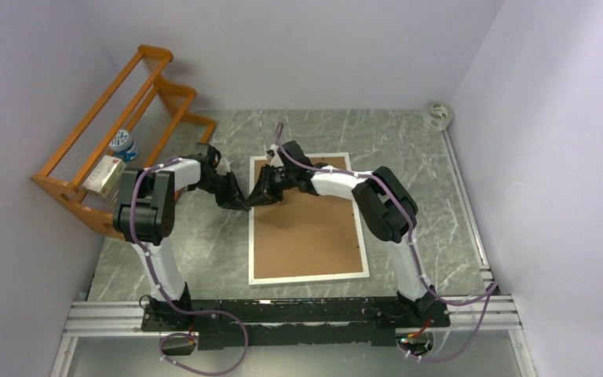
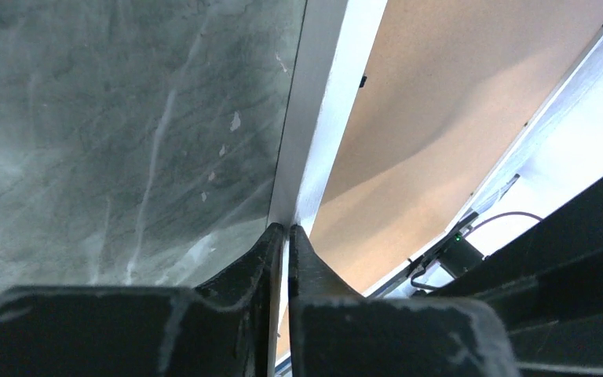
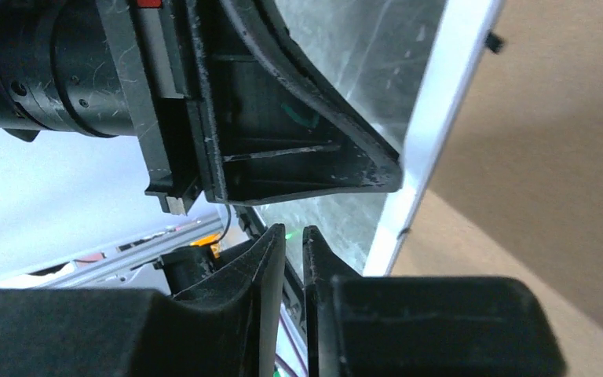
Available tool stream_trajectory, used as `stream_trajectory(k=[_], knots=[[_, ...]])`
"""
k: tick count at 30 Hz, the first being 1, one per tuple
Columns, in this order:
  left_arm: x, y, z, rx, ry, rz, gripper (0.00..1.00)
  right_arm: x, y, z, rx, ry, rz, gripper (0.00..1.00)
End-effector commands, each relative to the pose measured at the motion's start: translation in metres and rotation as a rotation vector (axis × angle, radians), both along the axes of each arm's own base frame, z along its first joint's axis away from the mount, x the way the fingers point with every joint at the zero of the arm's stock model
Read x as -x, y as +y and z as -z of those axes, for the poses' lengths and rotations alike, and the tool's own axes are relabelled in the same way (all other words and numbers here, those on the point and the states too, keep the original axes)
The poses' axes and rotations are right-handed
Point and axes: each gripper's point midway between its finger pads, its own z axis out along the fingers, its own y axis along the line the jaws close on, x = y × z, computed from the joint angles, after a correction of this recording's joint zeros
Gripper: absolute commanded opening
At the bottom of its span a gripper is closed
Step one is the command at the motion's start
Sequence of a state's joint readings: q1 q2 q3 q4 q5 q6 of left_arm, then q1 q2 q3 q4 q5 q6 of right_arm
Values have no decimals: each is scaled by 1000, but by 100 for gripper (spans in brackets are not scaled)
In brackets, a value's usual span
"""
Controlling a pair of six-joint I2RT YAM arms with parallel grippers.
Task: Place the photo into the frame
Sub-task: Install the photo frame at the center of the board.
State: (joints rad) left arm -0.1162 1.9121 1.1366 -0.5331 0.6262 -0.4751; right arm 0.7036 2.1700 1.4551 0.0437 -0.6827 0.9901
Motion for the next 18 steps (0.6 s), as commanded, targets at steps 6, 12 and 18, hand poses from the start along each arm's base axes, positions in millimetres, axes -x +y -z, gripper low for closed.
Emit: stream_trajectory(k=[6,12,18], knots=[[17,3,14,-43,93,21,6,13,4,11,49,77,-57,12],[21,2,20,-38,123,14,6,17,4,22,65,108,-55,13],[21,5,23,-59,137,15,8,23,-1,38,101,147,-53,14]])
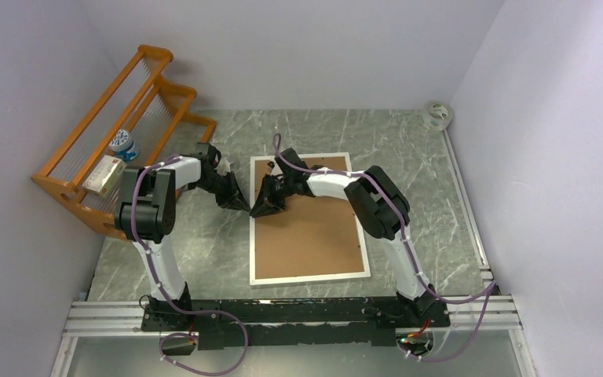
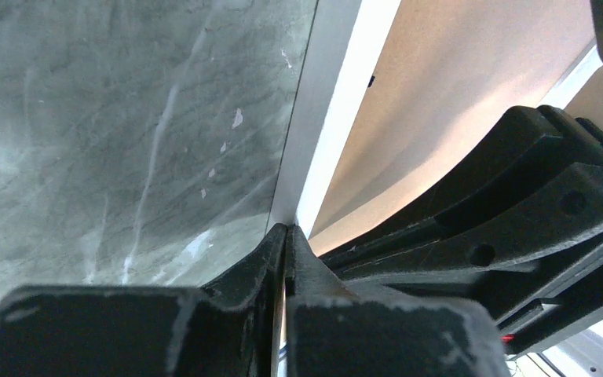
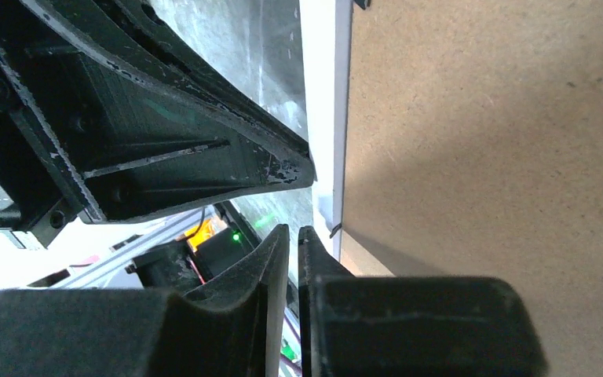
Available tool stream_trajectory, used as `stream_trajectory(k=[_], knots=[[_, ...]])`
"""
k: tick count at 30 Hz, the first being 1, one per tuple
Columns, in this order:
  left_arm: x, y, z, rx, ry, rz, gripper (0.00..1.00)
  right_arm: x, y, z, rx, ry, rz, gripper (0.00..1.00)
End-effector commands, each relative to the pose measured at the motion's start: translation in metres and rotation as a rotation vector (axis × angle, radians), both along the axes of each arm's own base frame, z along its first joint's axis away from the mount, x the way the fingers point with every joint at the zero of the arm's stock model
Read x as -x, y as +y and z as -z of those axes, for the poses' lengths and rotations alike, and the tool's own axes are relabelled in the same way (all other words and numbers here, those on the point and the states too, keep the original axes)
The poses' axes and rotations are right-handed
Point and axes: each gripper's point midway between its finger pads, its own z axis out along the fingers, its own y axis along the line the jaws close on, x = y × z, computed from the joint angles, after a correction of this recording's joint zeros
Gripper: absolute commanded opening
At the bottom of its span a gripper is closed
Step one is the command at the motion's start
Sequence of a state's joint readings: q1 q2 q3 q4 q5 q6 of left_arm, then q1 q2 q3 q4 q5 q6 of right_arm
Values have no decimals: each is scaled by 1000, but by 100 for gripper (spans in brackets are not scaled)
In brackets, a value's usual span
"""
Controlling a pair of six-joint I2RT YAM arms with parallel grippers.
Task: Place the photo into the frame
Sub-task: Install the photo frame at the center of the board.
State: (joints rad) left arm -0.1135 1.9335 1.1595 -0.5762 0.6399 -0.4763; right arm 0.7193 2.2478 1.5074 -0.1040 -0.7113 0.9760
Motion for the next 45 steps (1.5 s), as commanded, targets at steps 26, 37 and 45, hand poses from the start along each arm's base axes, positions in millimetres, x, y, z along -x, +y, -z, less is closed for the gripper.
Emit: stream_trajectory(k=[26,37,45], knots=[[24,21,33,-173,129,16,6,12,-50,72,210,63,40,33],[24,22,35,-178,134,12,6,9,-67,81,272,37,78,53],[18,15,21,-125,85,5,10,-3,-57,31,173,-164,48,53]])
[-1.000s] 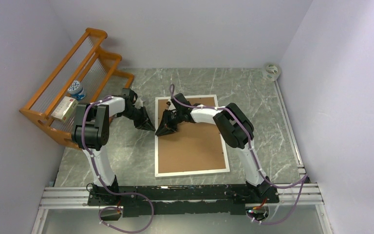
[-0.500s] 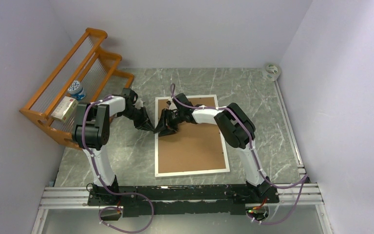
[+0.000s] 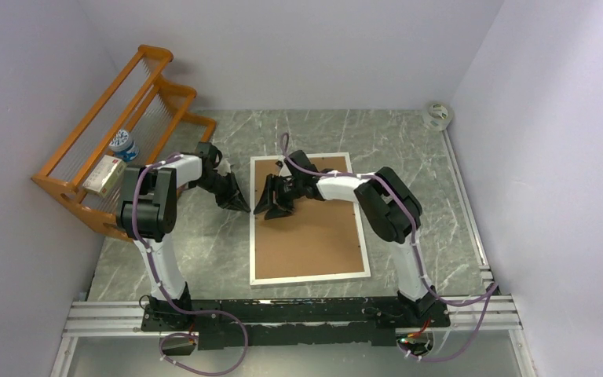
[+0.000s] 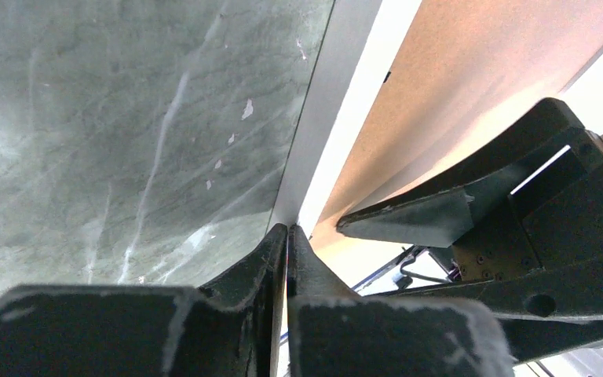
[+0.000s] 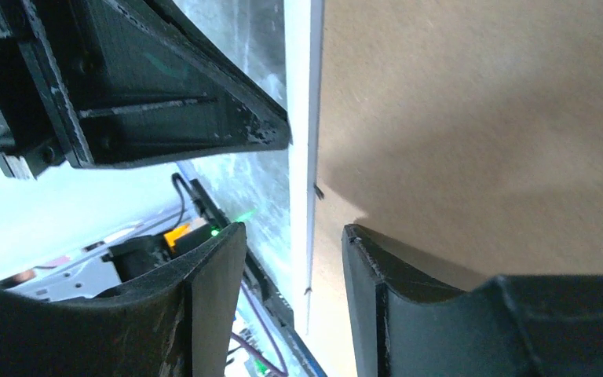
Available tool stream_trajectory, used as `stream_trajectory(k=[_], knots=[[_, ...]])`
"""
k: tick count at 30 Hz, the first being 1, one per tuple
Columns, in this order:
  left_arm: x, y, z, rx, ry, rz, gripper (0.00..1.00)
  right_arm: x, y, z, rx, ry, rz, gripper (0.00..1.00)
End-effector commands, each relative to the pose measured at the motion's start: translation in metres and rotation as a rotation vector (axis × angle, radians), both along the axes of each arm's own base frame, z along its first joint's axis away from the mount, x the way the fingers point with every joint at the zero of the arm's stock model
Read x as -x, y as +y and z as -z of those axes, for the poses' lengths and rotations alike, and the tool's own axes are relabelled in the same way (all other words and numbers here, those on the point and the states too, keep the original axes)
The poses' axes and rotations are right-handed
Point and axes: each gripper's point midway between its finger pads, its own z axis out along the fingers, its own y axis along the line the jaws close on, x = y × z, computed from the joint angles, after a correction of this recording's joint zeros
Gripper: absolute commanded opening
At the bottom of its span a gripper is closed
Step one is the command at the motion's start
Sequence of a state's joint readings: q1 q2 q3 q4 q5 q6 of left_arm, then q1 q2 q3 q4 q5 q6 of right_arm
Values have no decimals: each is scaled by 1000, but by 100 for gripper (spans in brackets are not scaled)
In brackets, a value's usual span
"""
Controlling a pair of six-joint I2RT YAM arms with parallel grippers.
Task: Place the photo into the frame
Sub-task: Install the photo frame at the center of the board.
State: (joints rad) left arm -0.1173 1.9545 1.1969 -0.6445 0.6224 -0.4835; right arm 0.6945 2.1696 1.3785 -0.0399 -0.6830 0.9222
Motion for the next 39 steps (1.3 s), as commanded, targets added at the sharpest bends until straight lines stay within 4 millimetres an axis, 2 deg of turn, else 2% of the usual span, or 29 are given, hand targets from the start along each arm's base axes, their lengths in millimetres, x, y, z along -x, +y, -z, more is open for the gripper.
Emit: stream_trajectory(k=[1,4,6,9,12,15,19,22,26,29,32,39], knots=[[13,12,15,-88,12,11,12,-3,-30,20,143,-137,18,52],[9,5,-1,-41,-38,7,28,10,-12,-8,55,-228,-54,45],[8,0,-11,-4,-67,8,36,26,-1,-17,11,-241,-111,37],[16,-8,-22,62,-87,12,41,51,14,-24,-47,-258,-193,20],[26,-11,-27,98,-97,7,42,79,23,-27,-94,-255,-265,12],[37,-13,-21,108,-73,3,41,98,29,-19,-88,-229,-293,11],[52,-14,-9,92,-26,4,36,109,27,-5,-51,-191,-269,12],[59,-10,1,40,2,1,32,110,23,3,-30,-172,-233,12],[66,-7,13,2,43,-2,29,109,27,-5,-62,-181,-220,13],[69,-4,18,-25,59,0,26,108,28,-1,-39,-174,-217,13],[70,-1,21,-49,69,1,25,108,24,12,-1,-149,-207,13],[72,8,26,-115,79,-9,23,107,6,47,84,-79,-173,24]])
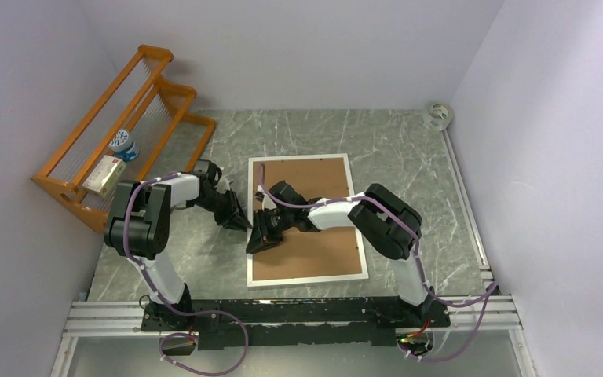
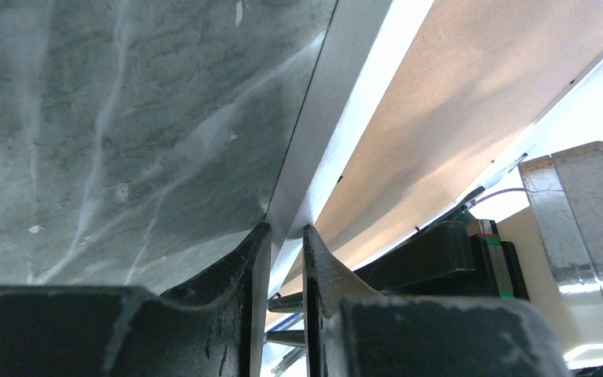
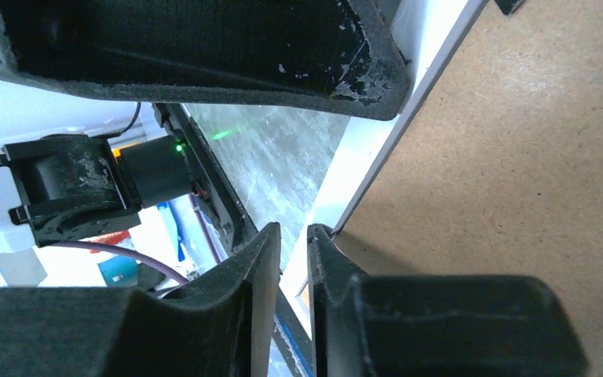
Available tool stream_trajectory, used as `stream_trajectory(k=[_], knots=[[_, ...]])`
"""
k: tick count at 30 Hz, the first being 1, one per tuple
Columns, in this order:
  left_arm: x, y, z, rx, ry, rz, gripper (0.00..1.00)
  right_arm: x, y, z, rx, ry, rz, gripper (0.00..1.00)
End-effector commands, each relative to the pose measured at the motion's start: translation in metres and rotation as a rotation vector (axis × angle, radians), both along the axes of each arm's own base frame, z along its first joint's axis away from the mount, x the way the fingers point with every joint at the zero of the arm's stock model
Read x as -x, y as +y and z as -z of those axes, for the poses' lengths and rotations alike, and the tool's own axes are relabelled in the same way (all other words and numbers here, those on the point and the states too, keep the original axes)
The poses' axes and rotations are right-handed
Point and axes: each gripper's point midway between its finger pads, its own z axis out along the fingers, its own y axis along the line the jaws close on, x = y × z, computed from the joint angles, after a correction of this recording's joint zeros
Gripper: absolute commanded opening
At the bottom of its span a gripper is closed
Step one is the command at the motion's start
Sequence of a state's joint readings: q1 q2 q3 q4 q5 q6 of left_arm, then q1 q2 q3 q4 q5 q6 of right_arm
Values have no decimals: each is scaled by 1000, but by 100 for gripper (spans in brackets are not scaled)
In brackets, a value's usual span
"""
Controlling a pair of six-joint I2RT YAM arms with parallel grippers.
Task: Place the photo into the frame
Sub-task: Install the photo frame at the center of the board.
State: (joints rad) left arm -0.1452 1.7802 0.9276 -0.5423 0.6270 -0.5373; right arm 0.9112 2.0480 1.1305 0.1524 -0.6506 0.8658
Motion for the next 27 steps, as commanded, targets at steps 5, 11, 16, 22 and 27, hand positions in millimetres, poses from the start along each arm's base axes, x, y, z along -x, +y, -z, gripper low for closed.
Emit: stream_trajectory(k=[5,11,16,22,27], knots=[[16,15,25,-154,67,2,21,-5,-30,50,155,30,70,28],[17,19,26,-183,74,2,20,1,-42,65,192,56,71,30],[15,20,27,-189,76,0,20,8,-50,70,208,71,59,32],[17,21,26,-196,77,-2,19,13,-63,79,243,88,84,32],[18,24,26,-211,79,0,19,9,-75,84,261,91,112,32]])
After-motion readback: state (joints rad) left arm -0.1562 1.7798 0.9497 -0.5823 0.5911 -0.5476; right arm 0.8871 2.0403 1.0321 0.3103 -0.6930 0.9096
